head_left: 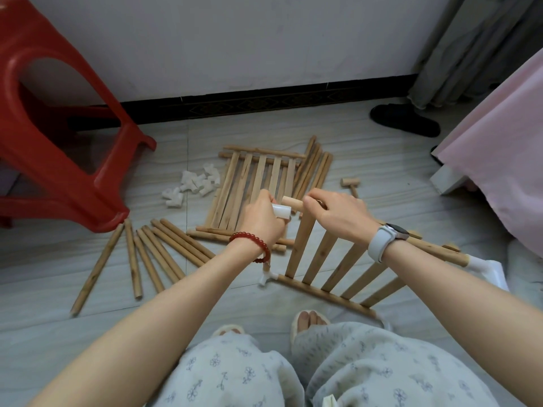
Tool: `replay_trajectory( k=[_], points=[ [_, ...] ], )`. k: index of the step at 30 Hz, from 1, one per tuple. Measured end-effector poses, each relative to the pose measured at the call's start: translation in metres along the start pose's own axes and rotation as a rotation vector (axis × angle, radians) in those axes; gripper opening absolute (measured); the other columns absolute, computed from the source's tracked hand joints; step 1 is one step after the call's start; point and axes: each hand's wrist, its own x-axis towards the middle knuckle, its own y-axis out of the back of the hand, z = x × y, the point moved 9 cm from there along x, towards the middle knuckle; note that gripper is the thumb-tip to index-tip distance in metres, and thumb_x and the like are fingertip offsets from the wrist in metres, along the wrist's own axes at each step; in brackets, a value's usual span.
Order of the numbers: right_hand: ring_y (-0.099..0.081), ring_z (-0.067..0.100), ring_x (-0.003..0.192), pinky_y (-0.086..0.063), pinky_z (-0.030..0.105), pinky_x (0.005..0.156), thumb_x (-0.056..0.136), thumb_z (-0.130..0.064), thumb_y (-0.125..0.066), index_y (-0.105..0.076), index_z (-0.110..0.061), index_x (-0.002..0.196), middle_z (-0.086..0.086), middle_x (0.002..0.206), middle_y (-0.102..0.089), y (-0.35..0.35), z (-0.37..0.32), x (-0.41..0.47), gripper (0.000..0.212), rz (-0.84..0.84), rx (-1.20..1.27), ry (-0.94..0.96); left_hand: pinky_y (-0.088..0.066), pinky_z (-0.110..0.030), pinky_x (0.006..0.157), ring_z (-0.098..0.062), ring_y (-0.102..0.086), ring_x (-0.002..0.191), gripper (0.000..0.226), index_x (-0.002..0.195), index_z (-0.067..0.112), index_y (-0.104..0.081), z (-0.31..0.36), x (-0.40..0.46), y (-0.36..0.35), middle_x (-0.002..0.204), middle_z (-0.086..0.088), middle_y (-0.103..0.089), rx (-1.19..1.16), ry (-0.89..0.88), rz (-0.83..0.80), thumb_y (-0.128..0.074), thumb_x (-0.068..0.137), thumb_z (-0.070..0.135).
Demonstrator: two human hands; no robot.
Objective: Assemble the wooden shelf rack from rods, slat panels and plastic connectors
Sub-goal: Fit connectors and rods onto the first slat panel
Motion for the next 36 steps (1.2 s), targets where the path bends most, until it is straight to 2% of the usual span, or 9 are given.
replay_trajectory(
  k=[3, 7, 10, 15, 19, 23, 25, 30, 36],
  points=[
    [-0.046, 0.012, 0.061, -0.03, 0.026, 0.054, 0.1, -0.037, -0.026, -0.047, -0.03, 0.089, -0.007, 0.067, -0.05, 0.0, 0.002, 0.001, 0.025, 0.015, -0.026, -0.006, -0.034, -0.016, 0.05, -0.01, -0.046, 0.066, 0.022, 0.109, 0.011, -0.041, 0.002, 0.004, 0.004, 0.086, -0.001, -0.048, 0.135, -0.035, 0.037, -0.055, 0.091, 0.011],
    [-0.045, 0.009, 0.06, -0.029, 0.024, 0.052, 0.1, -0.038, -0.027, -0.049, -0.031, 0.092, -0.006, 0.069, -0.053, 0.003, 0.001, 0.002, 0.024, 0.035, -0.047, 0.006, -0.035, -0.018, 0.048, -0.007, -0.046, 0.06, 0.018, 0.101, 0.016, -0.035, 0.003, 0.011, 0.006, 0.073, 0.004, -0.045, 0.25, -0.104, -0.014, -0.05, 0.092, 0.01],
    [-0.047, 0.01, 0.062, -0.029, 0.025, 0.052, 0.099, -0.04, -0.029, -0.054, -0.029, 0.097, -0.006, 0.071, -0.056, 0.002, 0.001, 0.0, 0.027, 0.054, -0.05, 0.018, -0.043, -0.021, 0.052, -0.012, -0.05, 0.063, 0.017, 0.098, 0.016, -0.036, 0.002, 0.015, 0.004, 0.075, 0.001, -0.047, 0.265, -0.143, -0.069, -0.05, 0.092, 0.009],
    [-0.055, 0.014, 0.07, -0.033, 0.023, 0.055, 0.098, -0.043, -0.036, -0.058, -0.028, 0.11, -0.005, 0.079, -0.061, 0.005, 0.002, -0.002, 0.03, 0.039, -0.017, 0.06, -0.044, -0.021, 0.055, -0.014, -0.052, 0.067, 0.018, 0.097, 0.017, -0.037, 0.002, 0.02, 0.005, 0.081, -0.002, -0.051, 0.261, -0.126, -0.11, -0.052, 0.091, 0.009],
    [-0.044, 0.004, 0.056, -0.027, 0.019, 0.05, 0.096, -0.045, -0.039, -0.059, -0.03, 0.11, -0.013, 0.063, -0.049, -0.001, -0.005, -0.014, 0.028, 0.034, -0.014, 0.087, -0.041, -0.023, 0.056, -0.012, -0.047, 0.063, 0.019, 0.1, 0.016, -0.036, 0.004, 0.025, 0.007, 0.081, -0.002, -0.048, 0.276, -0.072, -0.088, -0.051, 0.091, 0.008],
    [-0.044, 0.003, 0.059, -0.031, 0.022, 0.052, 0.096, -0.045, -0.04, -0.06, -0.033, 0.11, -0.016, 0.062, -0.047, 0.001, -0.004, -0.019, 0.028, 0.052, -0.011, 0.07, -0.041, -0.023, 0.057, -0.011, -0.047, 0.062, 0.024, 0.113, 0.012, -0.038, 0.012, 0.024, -0.003, 0.078, -0.001, -0.046, 0.305, -0.093, -0.124, -0.049, 0.091, 0.008],
    [-0.044, 0.003, 0.06, -0.032, 0.023, 0.053, 0.097, -0.043, -0.039, -0.06, -0.032, 0.111, -0.016, 0.062, -0.047, 0.001, -0.001, -0.019, 0.027, 0.032, -0.004, 0.077, -0.042, -0.022, 0.059, -0.011, -0.049, 0.065, 0.025, 0.114, 0.012, -0.039, 0.01, 0.022, -0.003, 0.083, -0.002, -0.048, 0.302, -0.103, -0.155, -0.051, 0.092, 0.011],
    [-0.043, 0.003, 0.058, -0.03, 0.021, 0.052, 0.097, -0.041, -0.041, -0.06, -0.031, 0.111, -0.015, 0.062, -0.047, -0.001, 0.002, -0.025, 0.026, 0.004, 0.019, 0.077, -0.043, -0.021, 0.059, -0.011, -0.05, 0.066, 0.019, 0.101, 0.016, -0.036, 0.003, 0.014, 0.0, 0.084, -0.002, -0.05, 0.273, -0.102, -0.151, -0.052, 0.092, 0.013],
    [-0.043, 0.004, 0.057, -0.028, 0.021, 0.051, 0.096, -0.04, -0.044, -0.062, -0.031, 0.11, -0.013, 0.059, -0.047, 0.0, 0.006, -0.029, 0.024, 0.009, 0.06, 0.043, -0.043, -0.019, 0.052, -0.01, -0.049, 0.062, 0.02, 0.099, 0.018, -0.034, 0.001, 0.002, -0.006, 0.076, 0.002, -0.047, 0.312, -0.106, -0.139, -0.05, 0.092, 0.009]
  ],
)
